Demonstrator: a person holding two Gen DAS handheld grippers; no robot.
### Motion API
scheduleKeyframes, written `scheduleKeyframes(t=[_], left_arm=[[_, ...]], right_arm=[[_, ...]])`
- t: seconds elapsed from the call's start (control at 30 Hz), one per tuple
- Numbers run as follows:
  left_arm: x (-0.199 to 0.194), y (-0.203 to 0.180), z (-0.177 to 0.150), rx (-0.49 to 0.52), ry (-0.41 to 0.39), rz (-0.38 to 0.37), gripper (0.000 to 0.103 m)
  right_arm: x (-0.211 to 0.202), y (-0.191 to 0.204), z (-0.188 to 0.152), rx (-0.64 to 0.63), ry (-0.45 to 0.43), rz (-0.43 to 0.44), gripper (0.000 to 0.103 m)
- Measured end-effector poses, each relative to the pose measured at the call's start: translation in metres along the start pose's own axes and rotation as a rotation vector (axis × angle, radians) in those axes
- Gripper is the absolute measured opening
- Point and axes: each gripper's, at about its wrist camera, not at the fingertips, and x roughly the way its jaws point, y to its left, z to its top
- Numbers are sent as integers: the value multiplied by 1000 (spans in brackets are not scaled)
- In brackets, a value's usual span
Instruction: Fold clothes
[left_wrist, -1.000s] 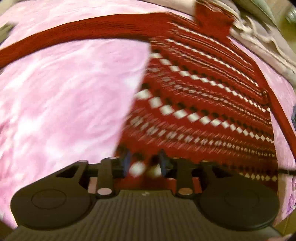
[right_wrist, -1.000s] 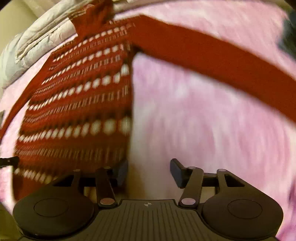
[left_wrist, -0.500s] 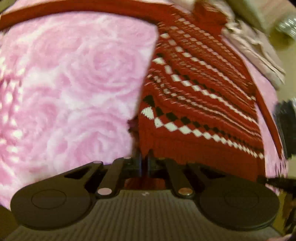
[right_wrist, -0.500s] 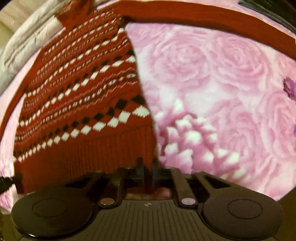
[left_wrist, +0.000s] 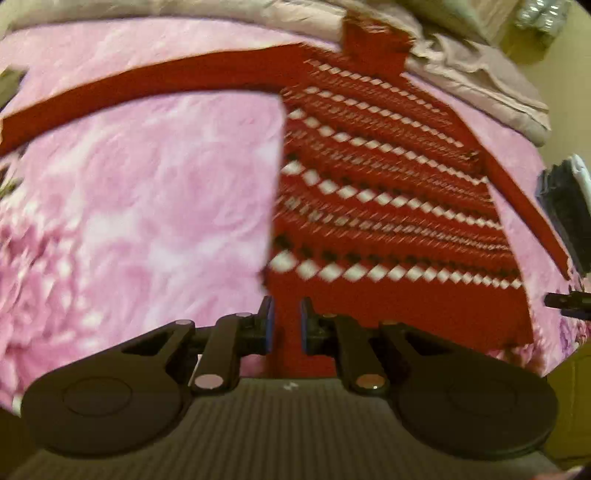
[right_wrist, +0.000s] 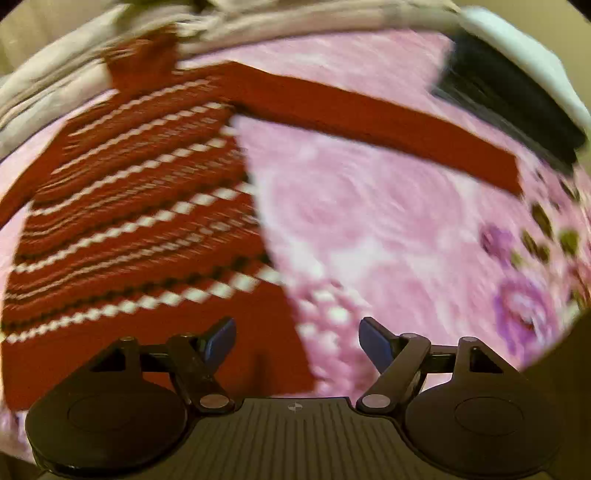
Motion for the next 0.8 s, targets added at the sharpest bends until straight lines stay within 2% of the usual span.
scheduleKeyframes(t=[0.1,0.2,0.3,0.37,0.47,0.63,0.73,0.8], left_arm=[[28,-14,4,19,15,20,12],[56,-20,-13,-38,116,83,12],[47,-29,-36,-24,106,127,14],[39,-35,-46,-37,154,158,14],[28,-44,-58,-111,253,193,13],[-27,-93,-63,-149,205,198,15],[-64,-128,-50,-136,138,164,19],[-91,-152,-38,-118,73,157,23]], right_arm=[[22,26,-3,-70,9,39,76],[50,42,-16,-128,44,24,76],[65,40,-40,-156,134,17,76],[58,32,-53,-170,140,39,76],[53,17,-64,-177,254,57,76],[6,-11,-51,-153,274,122,77],[-27,-26,-39,-138,270,163,77],[-55,-30,-21,-128,231,192,77]])
